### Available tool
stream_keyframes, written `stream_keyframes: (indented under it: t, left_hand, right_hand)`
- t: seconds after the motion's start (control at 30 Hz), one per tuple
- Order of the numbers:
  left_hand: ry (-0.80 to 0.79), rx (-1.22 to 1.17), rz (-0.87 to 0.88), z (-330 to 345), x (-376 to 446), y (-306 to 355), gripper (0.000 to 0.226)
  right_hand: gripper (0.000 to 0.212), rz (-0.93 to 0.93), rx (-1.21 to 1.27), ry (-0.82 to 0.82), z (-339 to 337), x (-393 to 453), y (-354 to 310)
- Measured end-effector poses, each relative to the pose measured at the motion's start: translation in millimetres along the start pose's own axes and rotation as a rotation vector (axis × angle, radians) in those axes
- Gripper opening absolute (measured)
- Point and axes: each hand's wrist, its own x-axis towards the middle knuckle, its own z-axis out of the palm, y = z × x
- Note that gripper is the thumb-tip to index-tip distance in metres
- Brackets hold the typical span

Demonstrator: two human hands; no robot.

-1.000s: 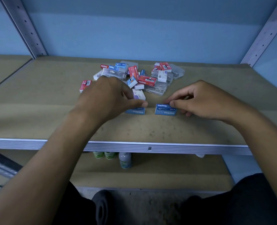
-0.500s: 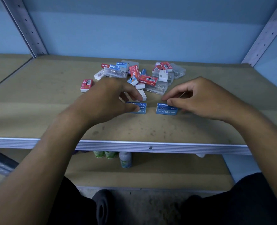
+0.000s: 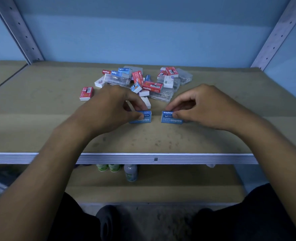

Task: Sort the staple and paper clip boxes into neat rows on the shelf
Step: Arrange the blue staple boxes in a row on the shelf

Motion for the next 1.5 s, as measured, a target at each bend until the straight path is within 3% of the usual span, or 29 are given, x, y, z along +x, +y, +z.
stream_keyframes:
  t: [0.37,1.17,1.5]
  left_hand:
    - [0.126,-0.028,0.051,14.2,5.9,31.0,0.014]
    - [-0.072,-0.126,0.222,90.3,62.7,144.2,0.011]
    - [-0.088,-0.124,0.265,118.0,71.8,170.0,0.015]
  right_hand:
    - [0.02,-0.015,-0.008,0.069,-14.2,-17.3,8.5]
    - [0.019,0.159,-0.106,0.271,-100.6,-122.8,89.3]
    - [0.018,0.257,-0.095,0.255,-110.8,-141.5,112.8]
